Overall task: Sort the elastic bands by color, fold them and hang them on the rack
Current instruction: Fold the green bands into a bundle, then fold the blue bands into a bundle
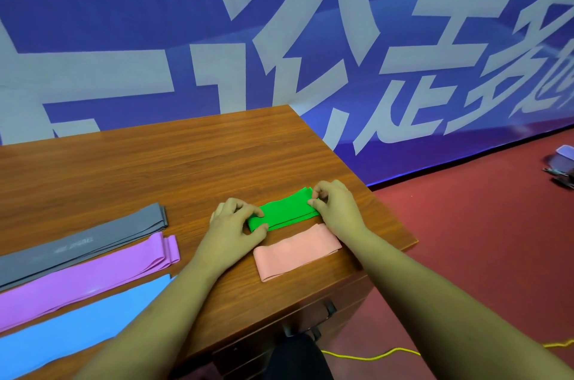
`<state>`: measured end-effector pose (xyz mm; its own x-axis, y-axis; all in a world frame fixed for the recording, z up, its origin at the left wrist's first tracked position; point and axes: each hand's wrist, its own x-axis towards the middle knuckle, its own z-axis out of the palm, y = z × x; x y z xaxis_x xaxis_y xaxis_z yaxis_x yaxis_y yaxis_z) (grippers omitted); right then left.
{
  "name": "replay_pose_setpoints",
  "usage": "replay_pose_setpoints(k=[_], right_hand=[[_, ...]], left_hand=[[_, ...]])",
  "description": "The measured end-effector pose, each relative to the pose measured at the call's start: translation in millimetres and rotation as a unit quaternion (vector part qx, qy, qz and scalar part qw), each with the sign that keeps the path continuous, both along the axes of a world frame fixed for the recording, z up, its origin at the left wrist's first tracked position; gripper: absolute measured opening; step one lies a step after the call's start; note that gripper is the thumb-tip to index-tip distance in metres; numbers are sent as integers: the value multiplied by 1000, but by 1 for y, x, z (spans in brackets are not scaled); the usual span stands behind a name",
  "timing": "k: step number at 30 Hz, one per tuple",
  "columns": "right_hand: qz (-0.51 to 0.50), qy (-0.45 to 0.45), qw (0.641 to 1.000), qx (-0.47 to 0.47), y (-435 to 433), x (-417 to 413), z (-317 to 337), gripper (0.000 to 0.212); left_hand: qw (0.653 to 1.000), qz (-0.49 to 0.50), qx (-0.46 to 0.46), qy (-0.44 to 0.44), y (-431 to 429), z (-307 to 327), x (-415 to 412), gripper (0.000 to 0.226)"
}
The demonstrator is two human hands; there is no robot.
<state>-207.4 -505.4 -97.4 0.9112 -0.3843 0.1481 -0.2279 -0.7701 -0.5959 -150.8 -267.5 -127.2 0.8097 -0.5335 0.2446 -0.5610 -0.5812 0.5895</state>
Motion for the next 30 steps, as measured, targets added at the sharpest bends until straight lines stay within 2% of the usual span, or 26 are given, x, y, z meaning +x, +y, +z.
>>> replay_pose_setpoints(k=[2,4,8,10,13,15,23,27,29,30], right_hand=[[-7,26,999,-25,0,2,5,5],[-13,24,999,-47,2,1,13,14],[24,3,999,-45,27,-14,39,28],[56,-12,998,-40,52,-24,49,33],[111,-29,993,-26,101,-37,54,36],[139,-34,990,-17,136,-44,52,39],[249,-20,968,-3,266,-66,22,35],[289,-33,956,-24,326,-74,7,38],[310,-42,949,-41,351,-77,1,40],[321,-47,944,-50,362,-77,-3,41]], left_hand=[[1000,-3,12,13,0,3,0,27],[999,-14,28,27,2,10,0,25],[998,-61,0,-19,25,45,-3,28],[998,-51,-20,-21,53,64,-8,25],[999,34,-36,-22,112,75,-17,7],[996,81,-35,-20,149,74,-27,23],[956,279,-93,4,286,54,-89,22],[943,323,-61,-44,331,30,-109,22],[930,363,-31,-50,346,18,-114,11],[922,383,-22,-50,352,12,-116,16]])
